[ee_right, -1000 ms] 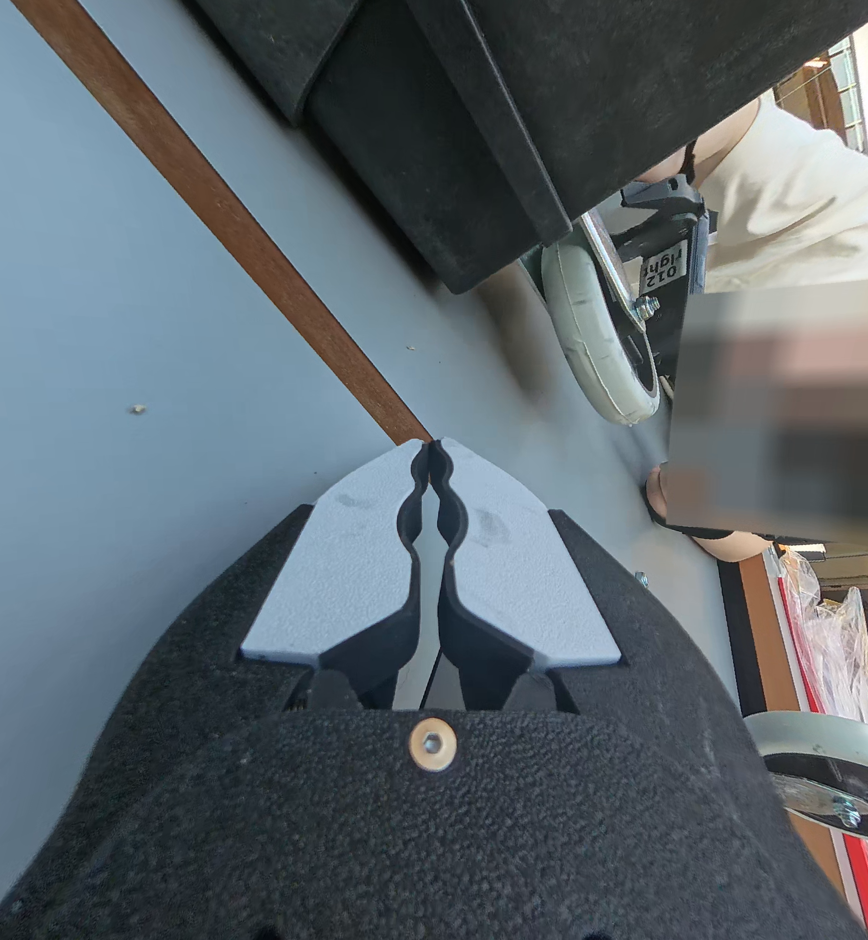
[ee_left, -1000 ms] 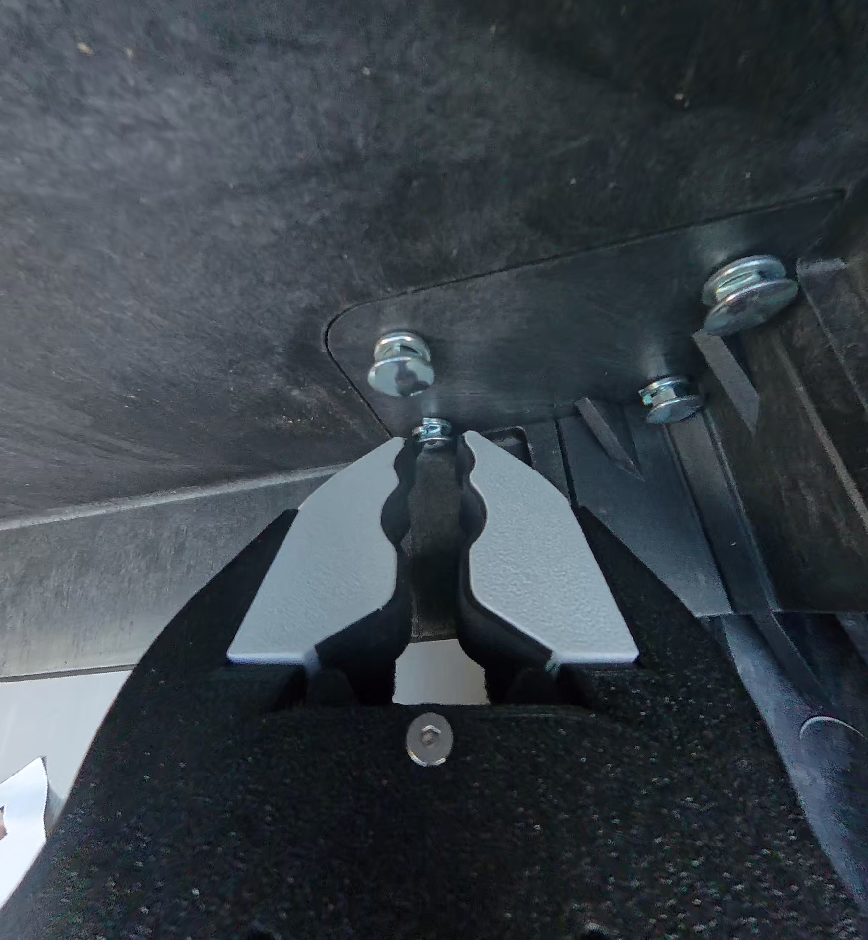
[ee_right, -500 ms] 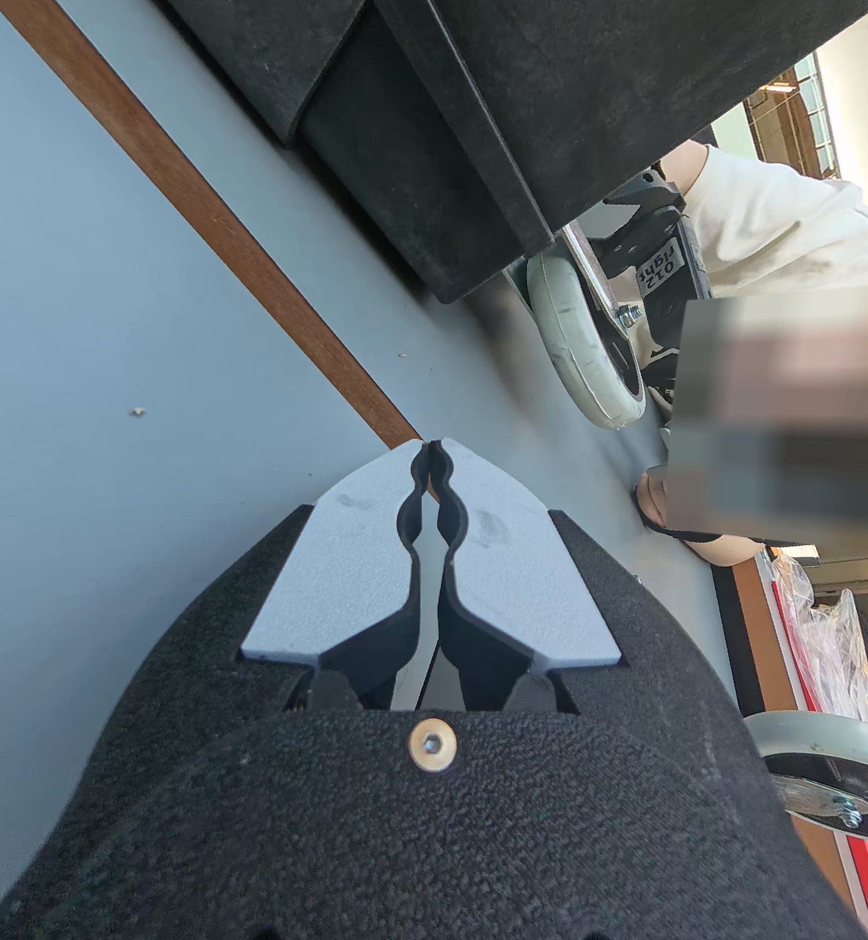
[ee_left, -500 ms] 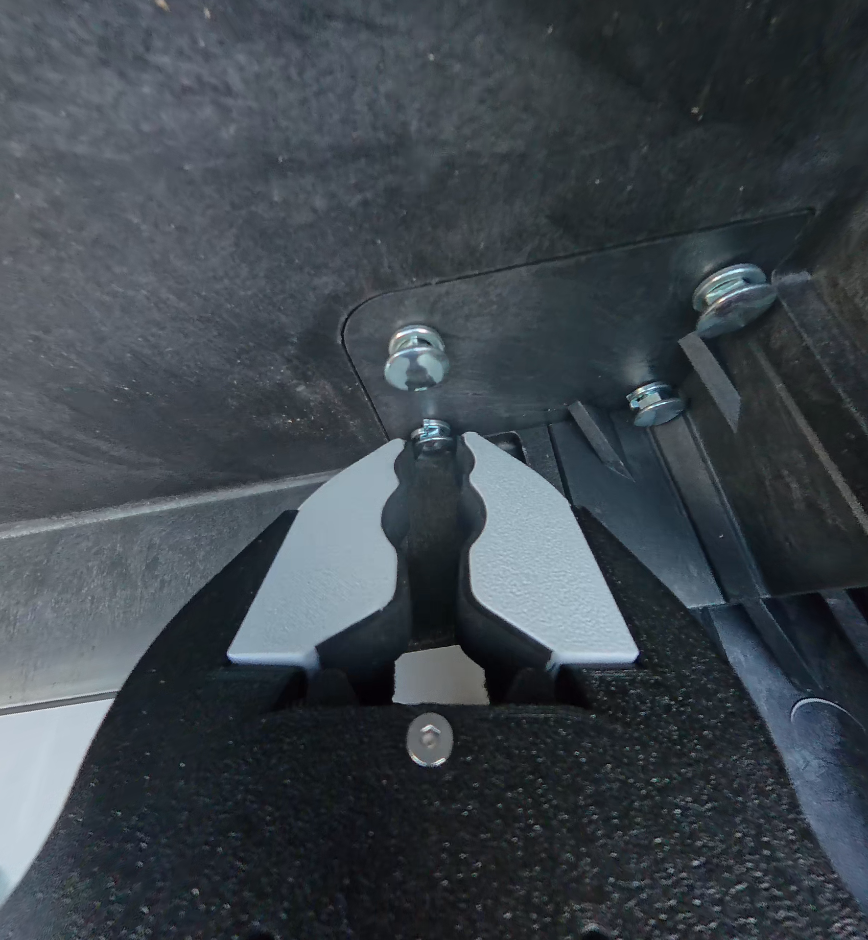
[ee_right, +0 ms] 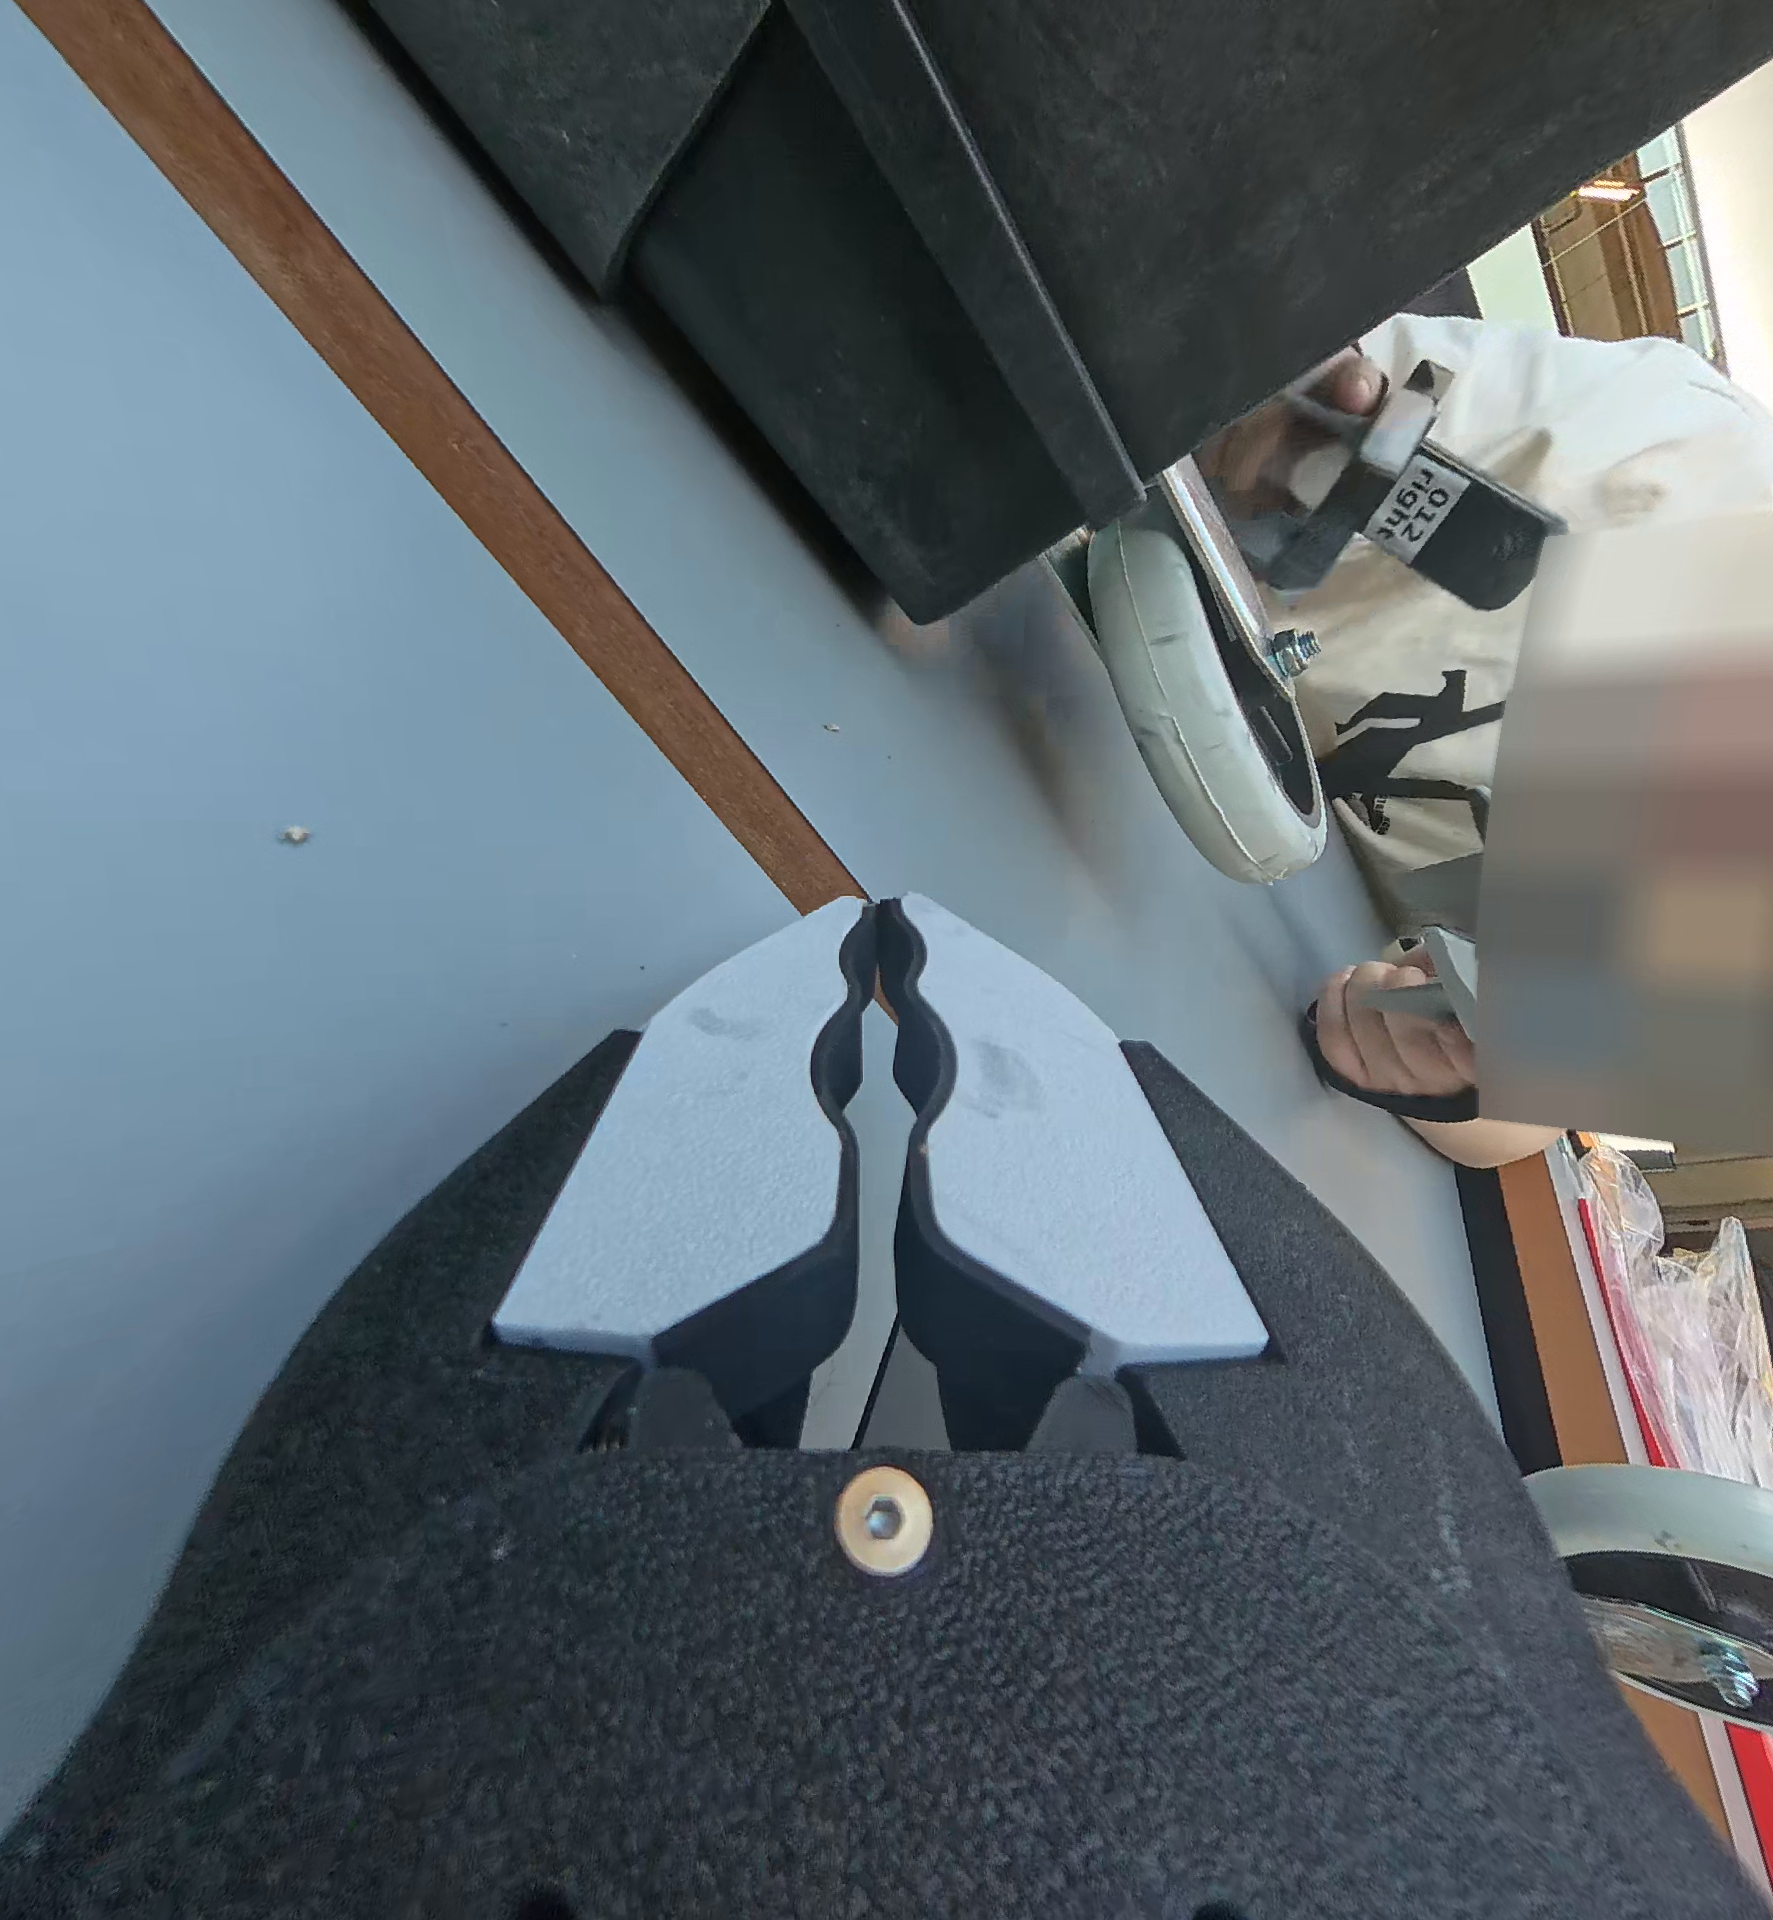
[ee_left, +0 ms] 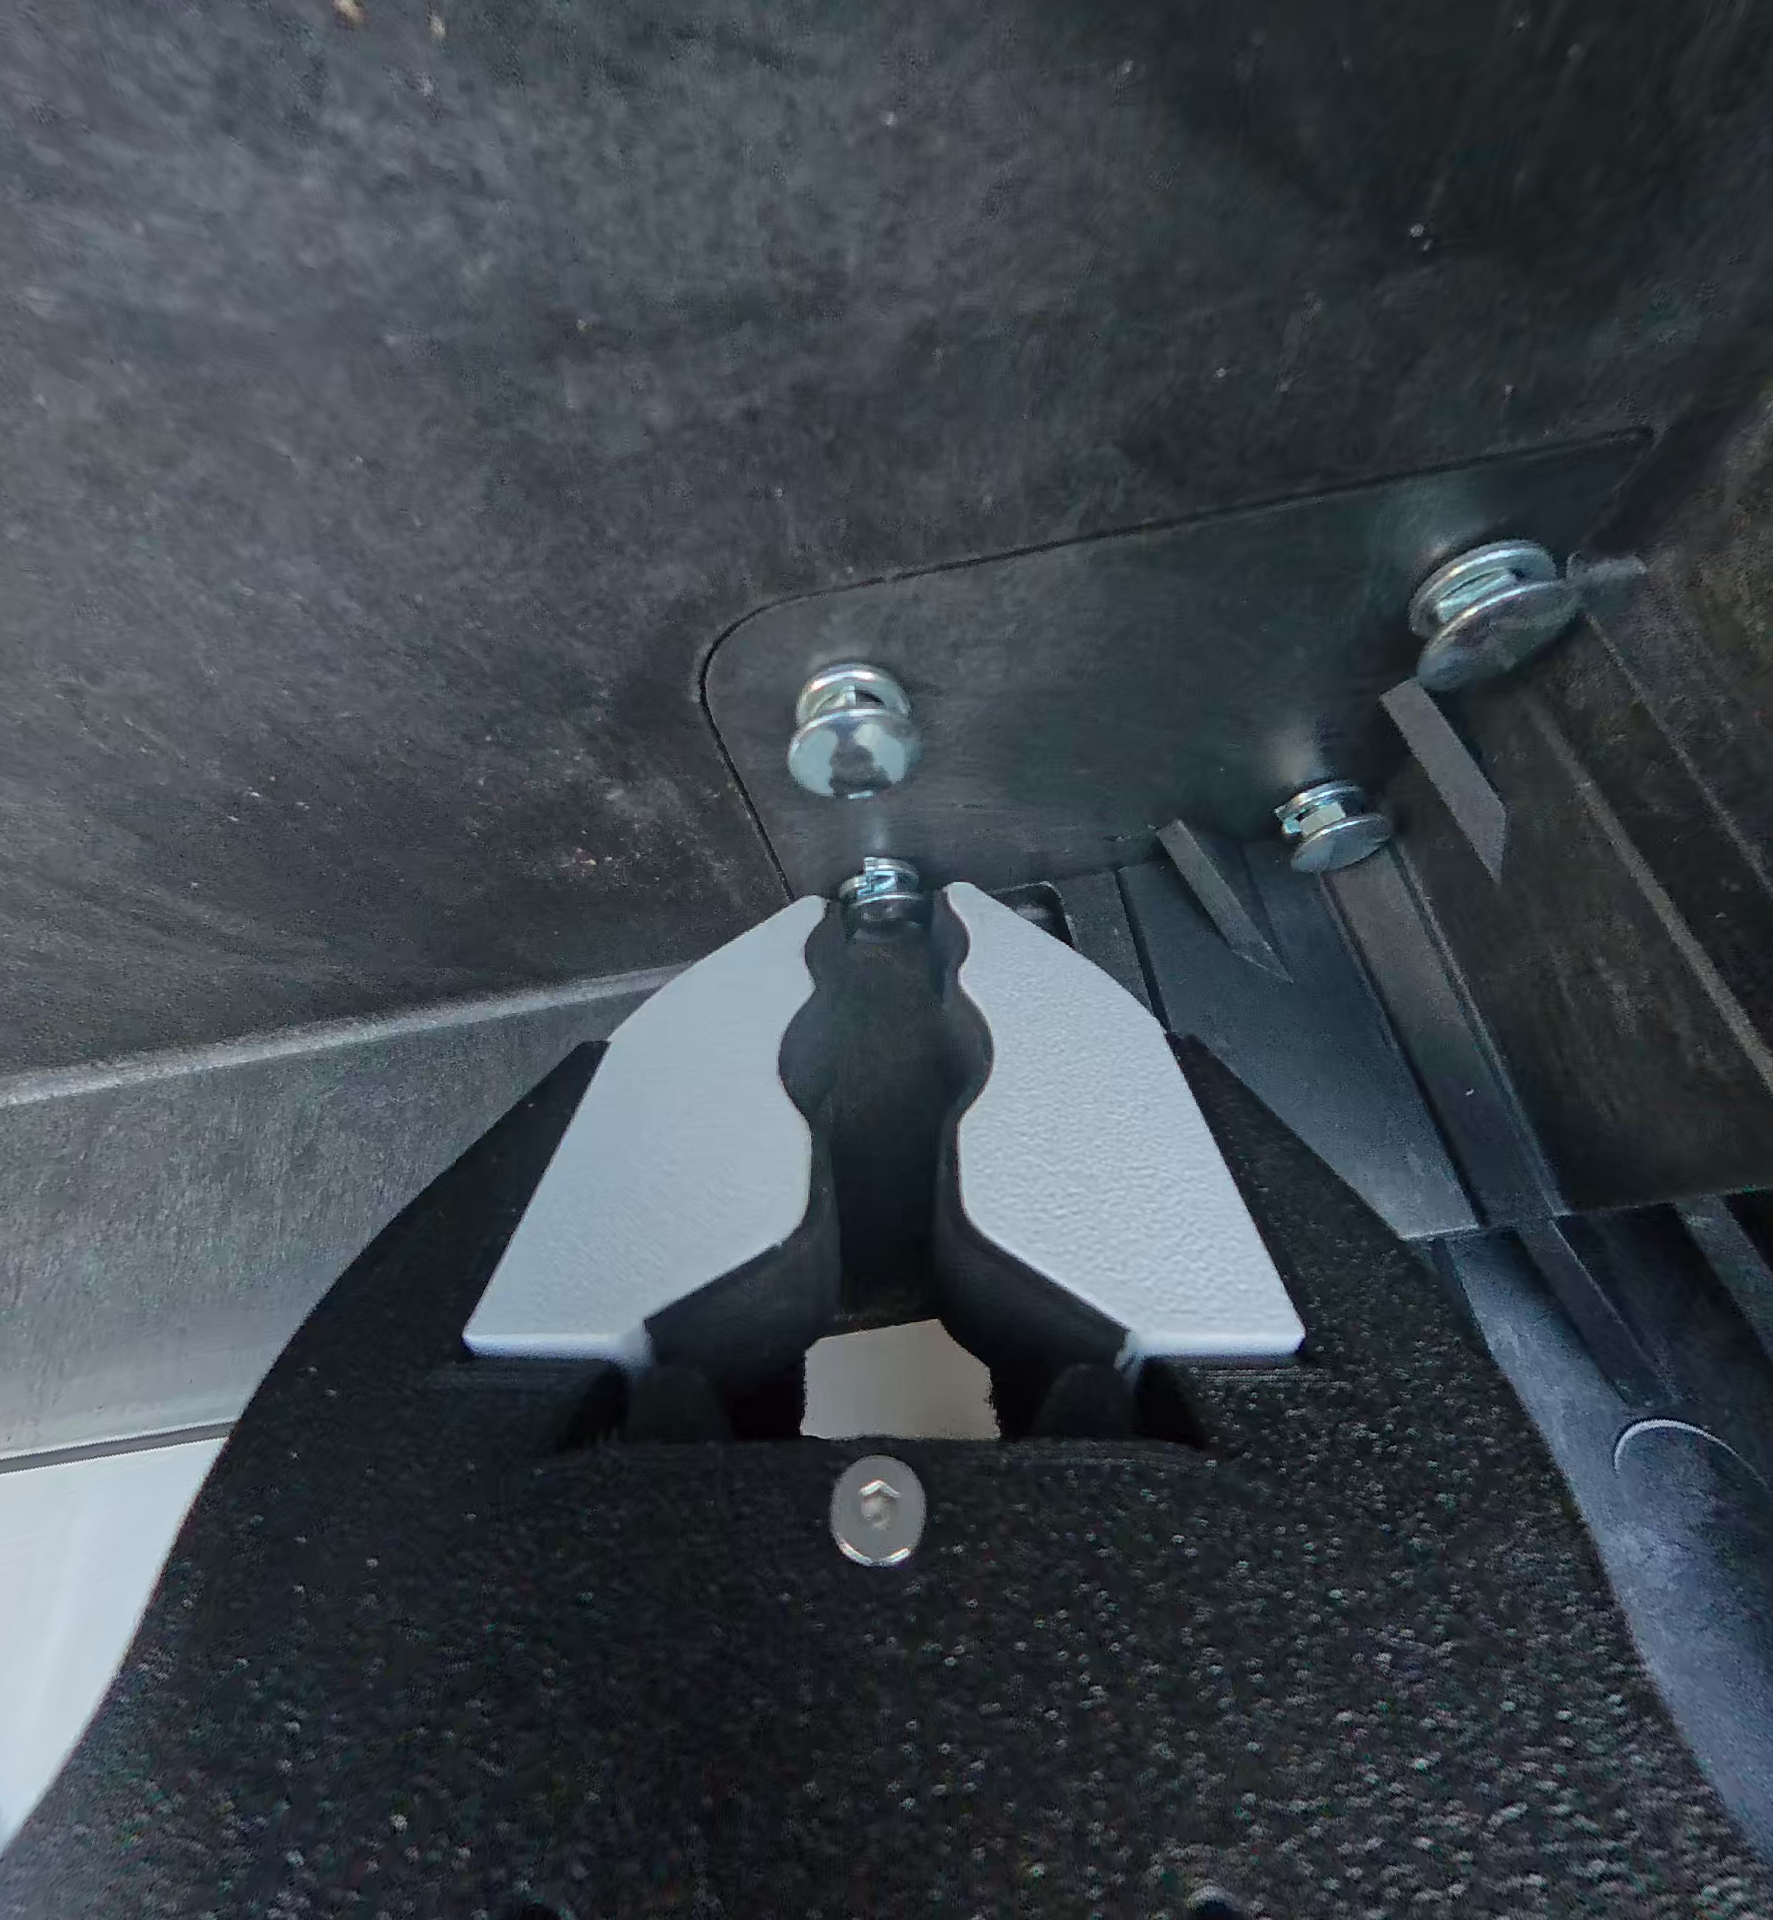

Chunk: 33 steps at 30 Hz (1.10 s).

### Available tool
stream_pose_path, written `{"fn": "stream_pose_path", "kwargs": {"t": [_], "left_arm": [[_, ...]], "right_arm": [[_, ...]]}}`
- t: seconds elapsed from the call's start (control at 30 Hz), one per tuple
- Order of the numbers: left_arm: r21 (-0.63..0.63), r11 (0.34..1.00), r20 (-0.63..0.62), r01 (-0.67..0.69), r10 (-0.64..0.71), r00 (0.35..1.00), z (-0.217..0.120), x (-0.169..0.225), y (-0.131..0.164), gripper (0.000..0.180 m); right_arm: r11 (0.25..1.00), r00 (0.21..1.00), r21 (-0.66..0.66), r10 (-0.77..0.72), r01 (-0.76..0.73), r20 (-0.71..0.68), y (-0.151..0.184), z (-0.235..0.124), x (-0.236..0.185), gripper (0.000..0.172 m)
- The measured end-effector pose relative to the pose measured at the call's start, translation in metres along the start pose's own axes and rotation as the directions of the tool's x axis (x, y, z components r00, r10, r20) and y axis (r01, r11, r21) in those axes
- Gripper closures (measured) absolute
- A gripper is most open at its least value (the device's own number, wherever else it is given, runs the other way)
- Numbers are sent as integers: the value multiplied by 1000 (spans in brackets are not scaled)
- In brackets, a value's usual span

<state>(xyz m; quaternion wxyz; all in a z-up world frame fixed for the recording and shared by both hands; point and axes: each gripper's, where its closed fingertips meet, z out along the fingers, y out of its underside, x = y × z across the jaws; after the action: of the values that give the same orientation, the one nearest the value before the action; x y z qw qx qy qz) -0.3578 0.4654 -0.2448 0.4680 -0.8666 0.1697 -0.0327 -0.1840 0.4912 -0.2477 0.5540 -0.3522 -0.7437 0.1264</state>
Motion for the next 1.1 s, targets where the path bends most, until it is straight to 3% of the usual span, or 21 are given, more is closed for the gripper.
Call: {"fn": "stream_pose_path", "kwargs": {"t": [0.47, 0.57, 0.9, 1.1], "left_arm": [[12, 1000, -51, 8, -8, 999, 3, 0, 0, 162], [-19, 999, -6, -48, 48, 999, -1, -3, 1, 156], [9, 999, 120, -33, 32, 992, -78, 19, -21, 149], [-81, 993, 46, -86, 89, 995, -83, 36, -3, 151]], "right_arm": [[1000, 1000, 1, 7, -7, 4, 0, 0, 0, 172], [1000, 1000, 7, 14, -14, 1, 0, -1, 1, 172], [1000, 1000, 1, 23, -23, 2, 1, -1, 1, 172], [999, 1000, -33, 2, -2, 10, 3, 1, -2, 172]]}}
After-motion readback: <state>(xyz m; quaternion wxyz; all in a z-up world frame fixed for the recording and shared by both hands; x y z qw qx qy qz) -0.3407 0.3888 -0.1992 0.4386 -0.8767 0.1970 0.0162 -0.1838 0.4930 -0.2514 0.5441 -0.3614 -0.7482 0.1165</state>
